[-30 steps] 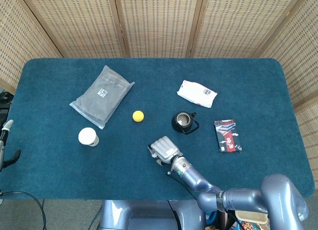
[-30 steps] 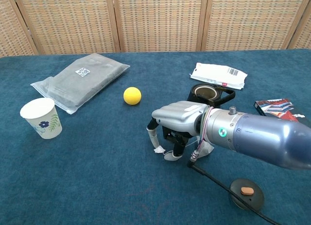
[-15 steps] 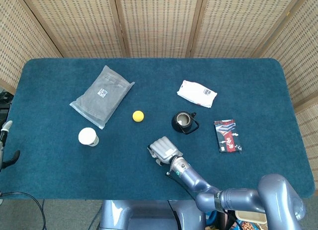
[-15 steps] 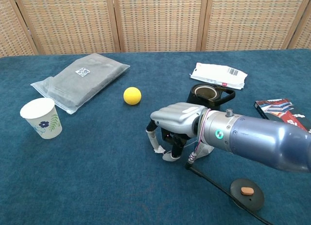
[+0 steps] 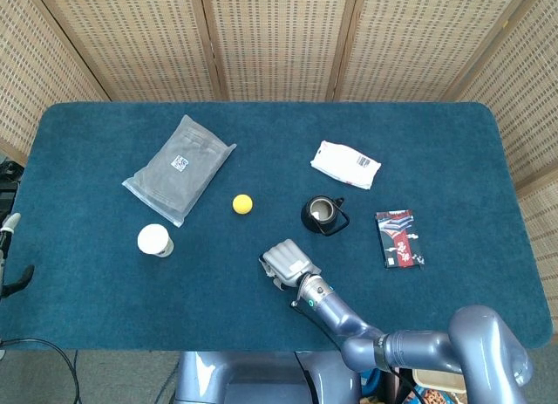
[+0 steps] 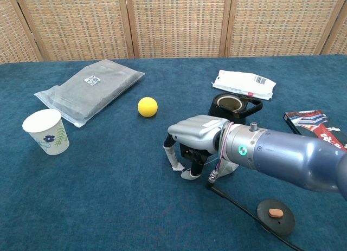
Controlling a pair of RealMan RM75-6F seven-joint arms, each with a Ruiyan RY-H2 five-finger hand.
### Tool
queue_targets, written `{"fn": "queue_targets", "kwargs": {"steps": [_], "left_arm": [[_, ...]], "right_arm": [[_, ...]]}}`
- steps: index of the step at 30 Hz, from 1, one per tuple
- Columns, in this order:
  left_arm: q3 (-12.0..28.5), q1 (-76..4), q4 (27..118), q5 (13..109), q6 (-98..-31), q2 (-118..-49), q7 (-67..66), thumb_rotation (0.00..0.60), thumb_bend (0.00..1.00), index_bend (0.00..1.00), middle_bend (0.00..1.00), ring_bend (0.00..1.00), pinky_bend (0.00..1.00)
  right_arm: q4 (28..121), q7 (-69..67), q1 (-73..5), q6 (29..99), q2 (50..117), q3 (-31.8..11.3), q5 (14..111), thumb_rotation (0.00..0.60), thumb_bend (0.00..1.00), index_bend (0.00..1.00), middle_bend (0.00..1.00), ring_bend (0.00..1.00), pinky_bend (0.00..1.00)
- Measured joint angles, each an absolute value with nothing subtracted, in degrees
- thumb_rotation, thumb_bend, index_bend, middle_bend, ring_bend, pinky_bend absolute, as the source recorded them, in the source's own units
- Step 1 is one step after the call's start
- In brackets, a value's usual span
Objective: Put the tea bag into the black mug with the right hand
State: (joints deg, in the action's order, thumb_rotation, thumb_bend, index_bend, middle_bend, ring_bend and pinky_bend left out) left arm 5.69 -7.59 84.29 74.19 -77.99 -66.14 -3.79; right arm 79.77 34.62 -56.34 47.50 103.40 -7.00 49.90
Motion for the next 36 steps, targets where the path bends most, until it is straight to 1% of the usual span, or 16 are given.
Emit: {"fn": "queue_targets", "kwargs": {"steps": [10, 24, 36], "left_arm": [[5.7, -7.45, 84.14, 74.13, -78.02, -66.21, -3.66, 0.6, 0.35, 0.0, 0.0, 0.0, 0.0], [5.65, -7.41, 84.27, 74.16, -77.92, -66.15, -3.79, 0.6, 0.35, 0.0, 0.0, 0.0, 0.0], [5.64, -7.42, 84.54, 74.16, -77.88, -66.07, -4.02, 0.6, 0.36, 0.0, 0.0, 0.0, 0.0]], "right_arm": [[78.92, 34.53, -56.44, 47.48, 103.75, -7.01, 49.52, 0.6, 0.49, 0.57, 0.97, 0.96, 0.98], [78.5, 34.21, -56.38, 47.48, 103.8, -6.99, 49.64, 0.6, 0.57, 0.58, 0.97, 0.96, 0.98], [78.27, 33.75, -56.21, 47.36, 103.86, -6.9, 49.9, 0.6, 0.6, 0.58, 0.97, 0.96, 0.98]]}}
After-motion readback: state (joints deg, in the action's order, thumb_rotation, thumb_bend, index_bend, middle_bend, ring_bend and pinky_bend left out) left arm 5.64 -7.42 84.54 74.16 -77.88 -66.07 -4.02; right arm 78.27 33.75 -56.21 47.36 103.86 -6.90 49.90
